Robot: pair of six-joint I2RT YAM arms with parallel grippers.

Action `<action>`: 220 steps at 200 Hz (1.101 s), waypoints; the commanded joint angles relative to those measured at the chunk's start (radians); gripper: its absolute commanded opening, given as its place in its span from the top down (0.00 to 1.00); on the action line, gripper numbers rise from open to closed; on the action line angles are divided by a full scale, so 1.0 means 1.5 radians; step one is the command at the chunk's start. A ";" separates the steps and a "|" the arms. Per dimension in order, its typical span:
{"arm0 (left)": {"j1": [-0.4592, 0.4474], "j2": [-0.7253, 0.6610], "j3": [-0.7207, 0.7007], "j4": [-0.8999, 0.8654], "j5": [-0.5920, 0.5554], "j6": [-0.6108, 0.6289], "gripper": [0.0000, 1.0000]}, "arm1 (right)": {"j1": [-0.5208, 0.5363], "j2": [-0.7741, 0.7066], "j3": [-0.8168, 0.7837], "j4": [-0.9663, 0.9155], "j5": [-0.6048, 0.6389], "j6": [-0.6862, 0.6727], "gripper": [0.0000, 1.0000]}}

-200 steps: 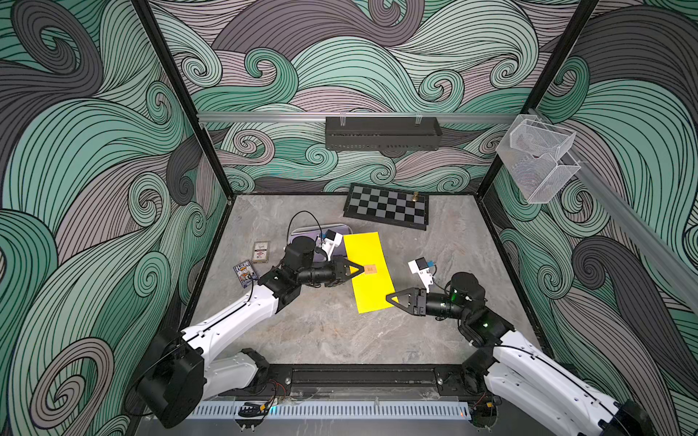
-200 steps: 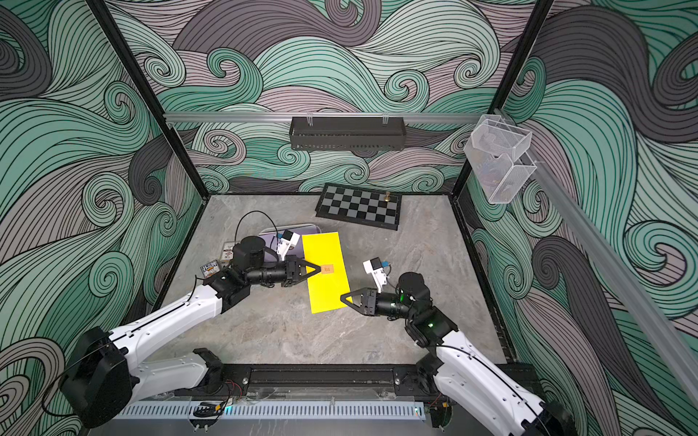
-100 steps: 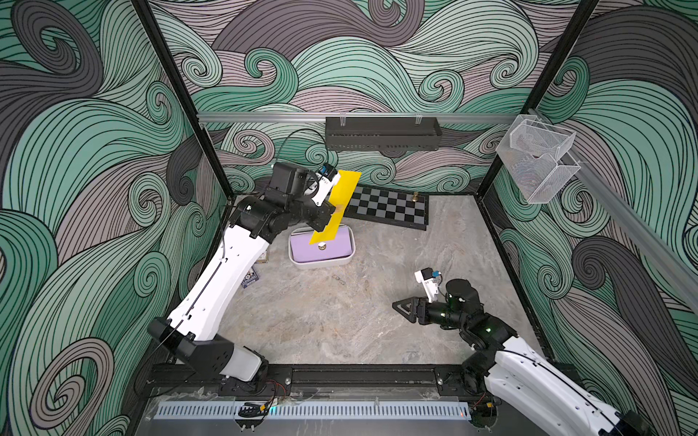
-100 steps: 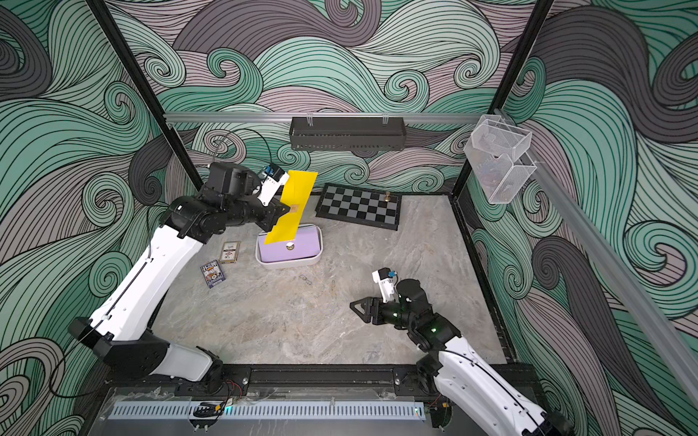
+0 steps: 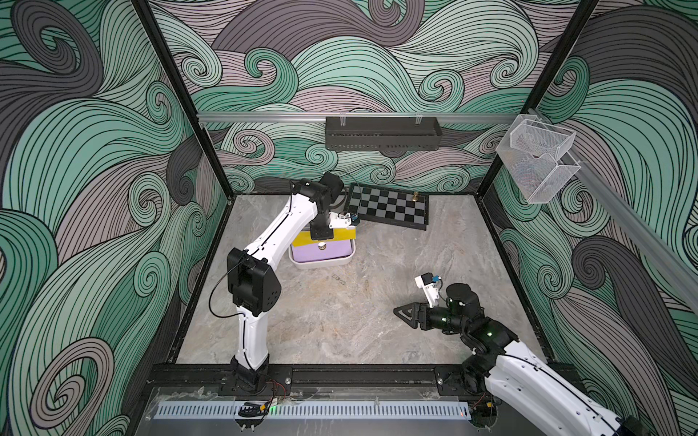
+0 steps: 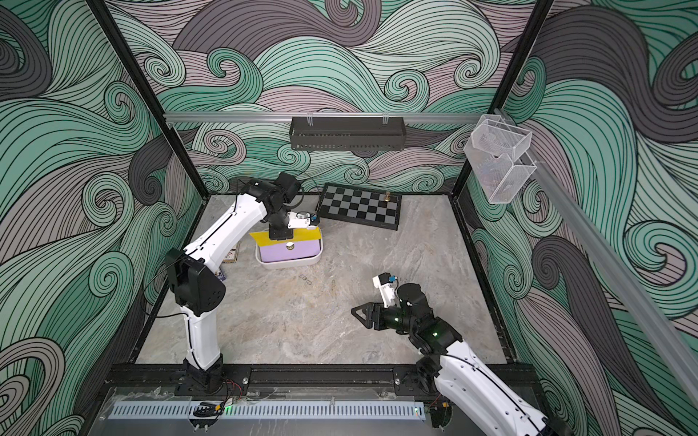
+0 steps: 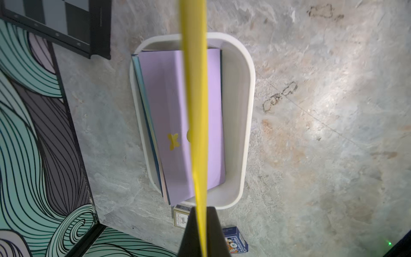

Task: Put the sealed envelopes into the storage box
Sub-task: Place the envelope in the storage box.

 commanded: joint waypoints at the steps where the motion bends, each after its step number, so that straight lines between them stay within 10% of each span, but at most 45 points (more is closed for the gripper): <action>1: 0.009 0.008 0.032 -0.017 0.000 0.055 1.00 | -0.003 -0.002 -0.003 -0.011 -0.014 -0.014 0.39; 186: 0.035 0.108 -0.006 0.004 0.053 0.030 1.00 | -0.007 0.095 0.019 0.043 -0.033 -0.025 0.38; 220: 0.036 0.084 -0.033 0.065 0.023 0.025 0.72 | -0.008 0.124 0.027 0.046 -0.034 -0.034 0.38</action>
